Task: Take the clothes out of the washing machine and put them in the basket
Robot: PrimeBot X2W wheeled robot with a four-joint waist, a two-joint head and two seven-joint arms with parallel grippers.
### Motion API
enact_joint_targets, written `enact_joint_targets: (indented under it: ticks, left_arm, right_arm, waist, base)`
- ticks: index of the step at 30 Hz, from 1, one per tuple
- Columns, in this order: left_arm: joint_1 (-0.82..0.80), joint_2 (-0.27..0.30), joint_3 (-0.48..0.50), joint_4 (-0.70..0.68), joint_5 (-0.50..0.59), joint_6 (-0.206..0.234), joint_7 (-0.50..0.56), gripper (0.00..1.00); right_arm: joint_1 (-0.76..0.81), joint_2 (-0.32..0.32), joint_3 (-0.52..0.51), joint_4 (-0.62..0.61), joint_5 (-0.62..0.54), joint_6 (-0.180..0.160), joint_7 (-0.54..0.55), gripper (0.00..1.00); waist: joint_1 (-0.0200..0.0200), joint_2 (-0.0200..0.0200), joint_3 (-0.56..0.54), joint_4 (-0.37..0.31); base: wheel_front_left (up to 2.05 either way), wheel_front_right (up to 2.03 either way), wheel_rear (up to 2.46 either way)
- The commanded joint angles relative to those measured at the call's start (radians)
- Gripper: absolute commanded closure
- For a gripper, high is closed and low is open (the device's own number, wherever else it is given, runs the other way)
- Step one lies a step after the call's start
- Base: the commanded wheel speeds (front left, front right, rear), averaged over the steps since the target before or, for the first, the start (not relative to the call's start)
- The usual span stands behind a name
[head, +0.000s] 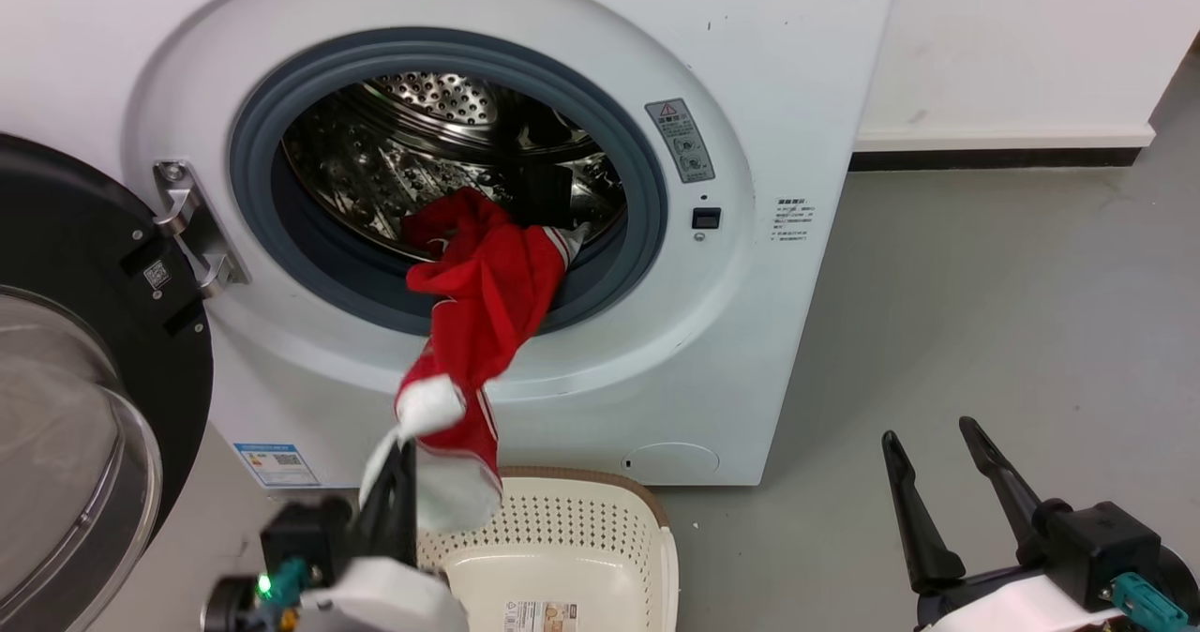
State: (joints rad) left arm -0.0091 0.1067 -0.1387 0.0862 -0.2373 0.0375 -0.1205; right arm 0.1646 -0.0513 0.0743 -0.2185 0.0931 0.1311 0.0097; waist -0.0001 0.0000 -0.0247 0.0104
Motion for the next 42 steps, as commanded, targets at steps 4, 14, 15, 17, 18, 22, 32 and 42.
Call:
enact_joint_targets:
  ticks: [4, 14, 15, 17, 18, 22, 32, 42]
  left_arm:
    - [0.104, -0.018, -0.029, -0.023, -0.016, 0.019, 0.038, 1.00]
    - [0.029, -0.043, -0.048, 0.198, -0.079, 0.016, -0.051, 1.00]
    - [0.003, -0.045, -0.040, 0.231, -0.085, 0.017, -0.063, 1.00]
    - [-0.059, -0.046, -0.027, 0.303, -0.099, 0.011, -0.086, 1.00]
    - [-0.089, -0.046, -0.021, 0.335, -0.103, 0.011, -0.096, 1.00]
    - [-0.215, -0.039, 0.002, 0.473, -0.113, -0.004, -0.121, 1.00]
    - [-0.519, 0.001, 0.048, 0.791, -0.126, -0.044, -0.145, 1.00]
    - [-0.669, 0.030, 0.120, 0.937, -0.136, -0.055, -0.146, 1.00]
  right_arm:
    - [-0.006, 0.002, 0.006, -0.007, -0.001, -0.001, 0.006, 0.00]
    - [-0.075, 0.002, 0.023, -0.030, -0.009, -0.001, 0.003, 0.00]
    - [-0.085, 0.002, 0.024, -0.035, -0.013, -0.001, 0.003, 0.00]
    - [-0.110, 0.002, 0.026, -0.036, -0.020, -0.001, 0.003, 0.00]
    - [-0.119, 0.002, 0.025, -0.039, -0.021, -0.001, 0.001, 0.00]
    - [-0.162, 0.002, 0.022, -0.040, -0.022, -0.001, -0.008, 0.00]
    - [-0.258, 0.002, 0.031, -0.029, -0.014, -0.001, -0.046, 0.00]
    - [-0.309, 0.002, 0.038, 0.004, -0.002, -0.001, -0.079, 0.00]
  waist:
    - [0.0001, 0.0000, 0.018, 0.003]
    - [0.0001, 0.0000, 0.175, -0.022]
    - [0.0001, 0.0000, 0.201, -0.030]
    - [0.0001, 0.0000, 0.247, -0.046]
    - [0.0001, 0.0000, 0.271, -0.053]
    - [0.0001, 0.0000, 0.364, -0.080]
    - [0.0001, 0.0000, 0.562, -0.135]
    - [0.0001, 0.0000, 0.646, -0.179]
  base:
    - [0.00, 0.00, 0.00]
    - [0.00, 0.00, 0.00]
    - [0.00, 0.00, 0.00]
    - [0.00, 0.00, 0.00]
    - [0.00, 0.00, 0.00]
    - [0.00, 0.00, 0.00]
    - [0.00, 0.00, 0.00]
    - [0.00, 0.00, 0.00]
